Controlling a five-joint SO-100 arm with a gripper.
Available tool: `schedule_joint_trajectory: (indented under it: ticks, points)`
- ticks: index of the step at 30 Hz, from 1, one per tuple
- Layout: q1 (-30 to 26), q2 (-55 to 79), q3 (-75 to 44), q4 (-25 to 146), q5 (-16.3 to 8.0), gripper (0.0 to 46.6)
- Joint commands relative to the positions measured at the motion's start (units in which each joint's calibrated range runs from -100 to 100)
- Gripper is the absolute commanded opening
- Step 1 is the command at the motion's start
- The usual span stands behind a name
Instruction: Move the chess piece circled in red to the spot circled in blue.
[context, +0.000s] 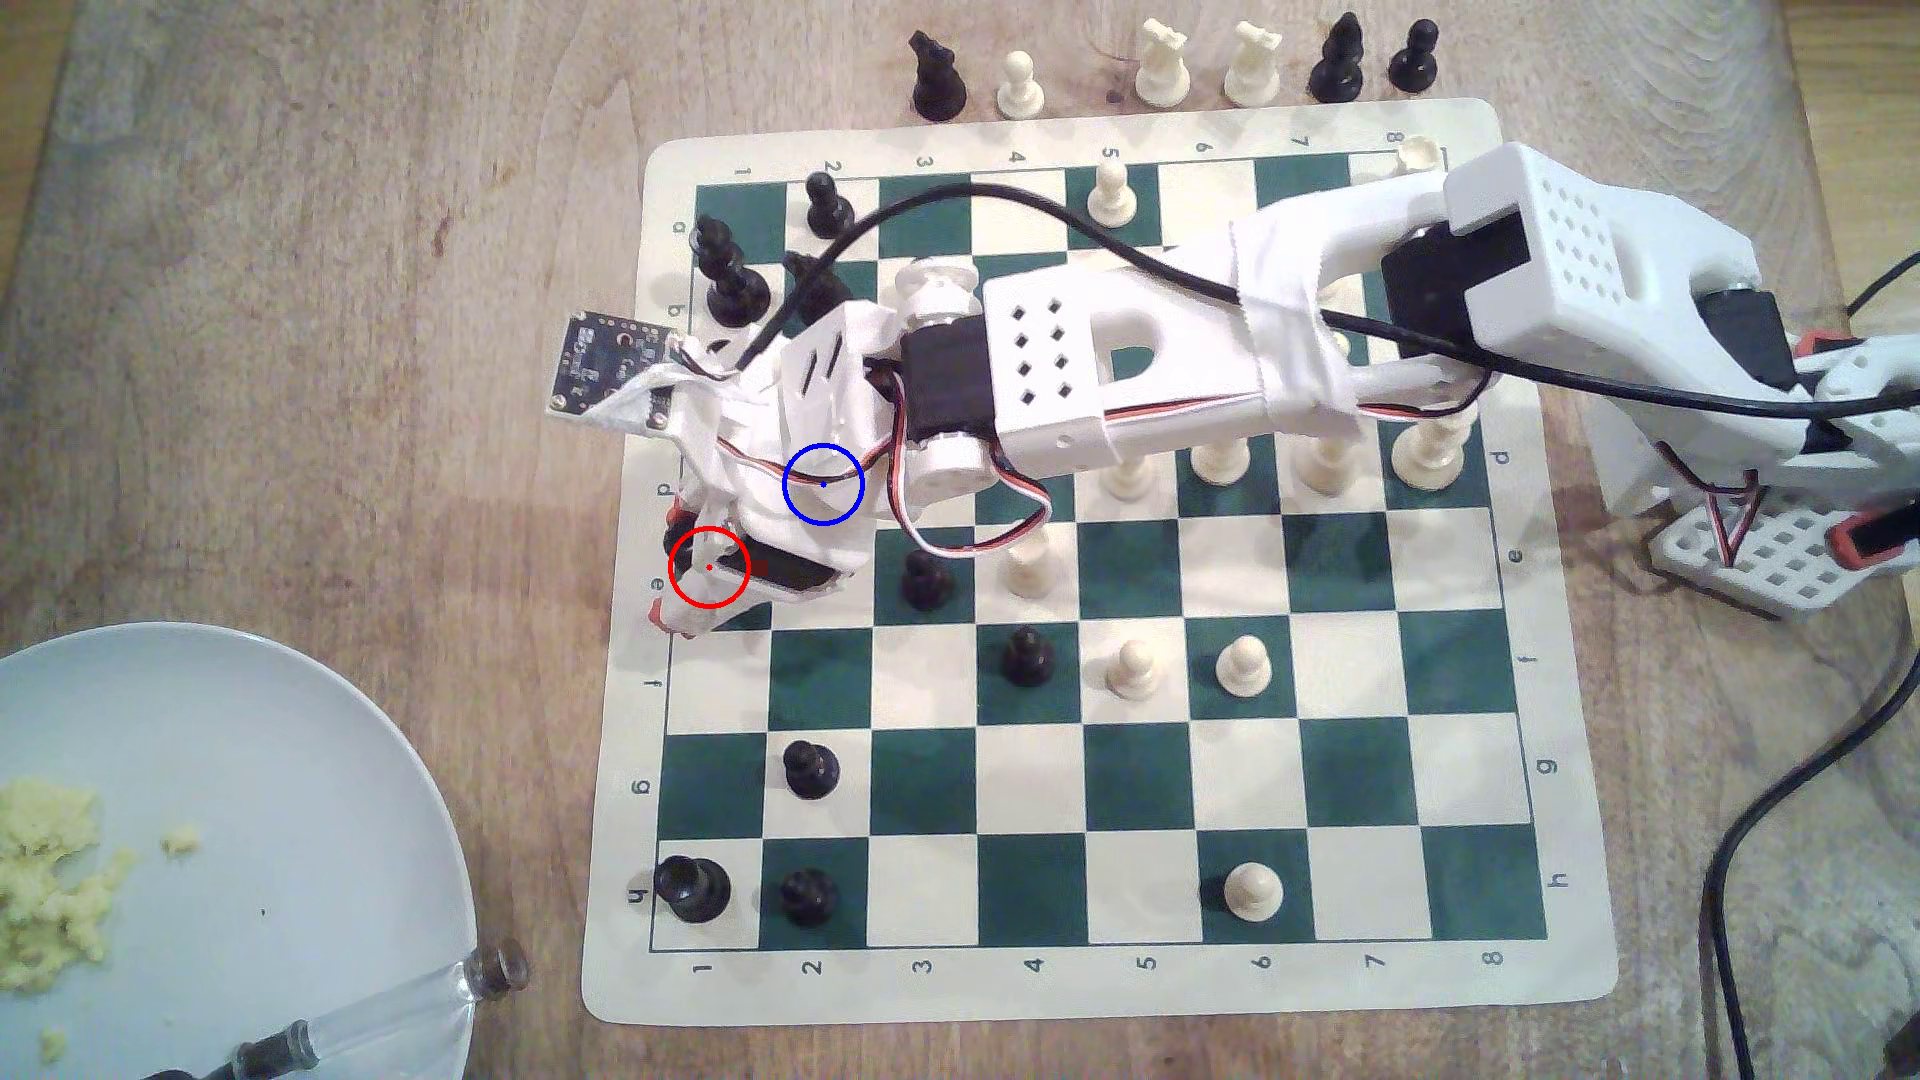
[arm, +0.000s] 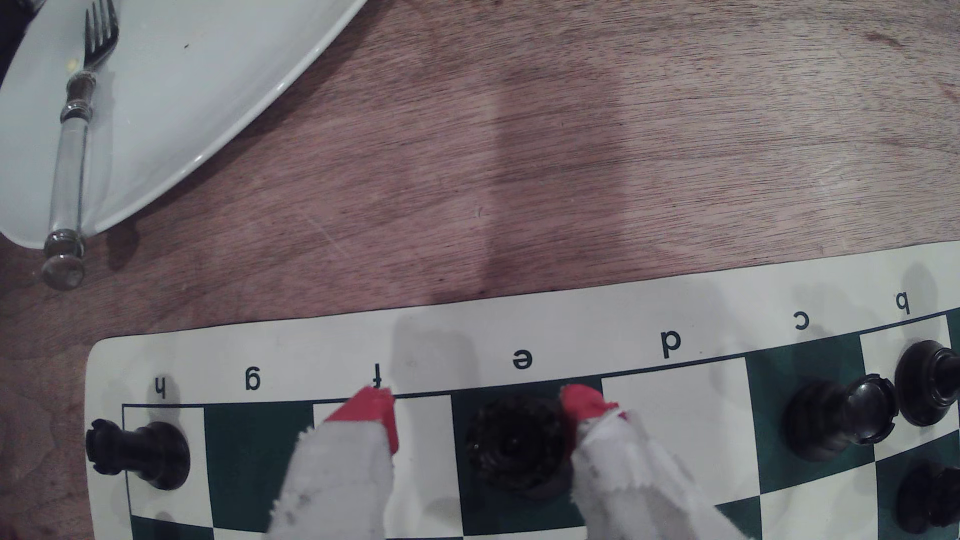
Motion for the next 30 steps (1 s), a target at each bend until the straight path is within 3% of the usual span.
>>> schedule_joint_trajectory:
  ticks: [1, 8, 10, 11, 23, 30]
  points:
    - [-0.3, -2.6, -1.1, -0.4, 0.0, 15.2]
    - [-0.5, -2.6, -1.1, -0.4, 0.1, 8.0]
    - [-0.6, -2.6, -1.1, -0.4, 0.1, 1.5]
    - [-0.6, -2.7, -1.1, -0.4, 0.1, 0.5]
    - [0.9, -9.5, -2.8, 0.5, 0.1, 0.2]
    - [1.0, -22.3, 15.7, -3.8, 0.7, 0.2]
